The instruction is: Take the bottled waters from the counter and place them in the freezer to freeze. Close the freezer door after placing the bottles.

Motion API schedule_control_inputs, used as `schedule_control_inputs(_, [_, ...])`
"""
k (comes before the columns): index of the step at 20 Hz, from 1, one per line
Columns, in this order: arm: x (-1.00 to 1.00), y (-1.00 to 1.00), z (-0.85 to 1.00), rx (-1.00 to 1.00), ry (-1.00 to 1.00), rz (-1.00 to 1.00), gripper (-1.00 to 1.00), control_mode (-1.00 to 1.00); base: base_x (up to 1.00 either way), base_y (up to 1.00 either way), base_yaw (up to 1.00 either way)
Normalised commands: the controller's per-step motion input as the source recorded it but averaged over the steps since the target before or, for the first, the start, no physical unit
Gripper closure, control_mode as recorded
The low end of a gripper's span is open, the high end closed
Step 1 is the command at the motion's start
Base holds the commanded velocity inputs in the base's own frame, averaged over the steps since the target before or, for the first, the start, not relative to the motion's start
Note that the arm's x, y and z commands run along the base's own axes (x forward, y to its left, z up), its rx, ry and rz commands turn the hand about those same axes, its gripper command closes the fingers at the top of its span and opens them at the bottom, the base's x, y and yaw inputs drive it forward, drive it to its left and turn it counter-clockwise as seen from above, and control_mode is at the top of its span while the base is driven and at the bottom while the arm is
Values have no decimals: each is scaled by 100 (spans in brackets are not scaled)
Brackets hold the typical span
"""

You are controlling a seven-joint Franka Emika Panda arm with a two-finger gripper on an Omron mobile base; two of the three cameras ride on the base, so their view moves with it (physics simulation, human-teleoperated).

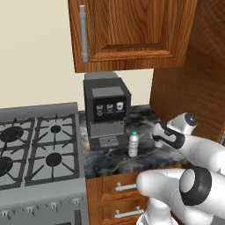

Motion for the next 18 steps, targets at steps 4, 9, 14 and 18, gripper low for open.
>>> schedule_control_inputs(4, [4, 0, -1, 0, 0, 0, -100, -100, 0, 0, 0])
schedule_control_inputs(9, [0, 0, -2, 0, -1, 0, -100, -100, 0, 0, 0])
schedule_control_inputs(14, [2, 0, -10, 0, 0, 0, -100, -100, 0, 0, 0])
schedule_control_inputs(18, [6, 0, -16, 0, -4, 0, -100, -100, 0, 0, 0])
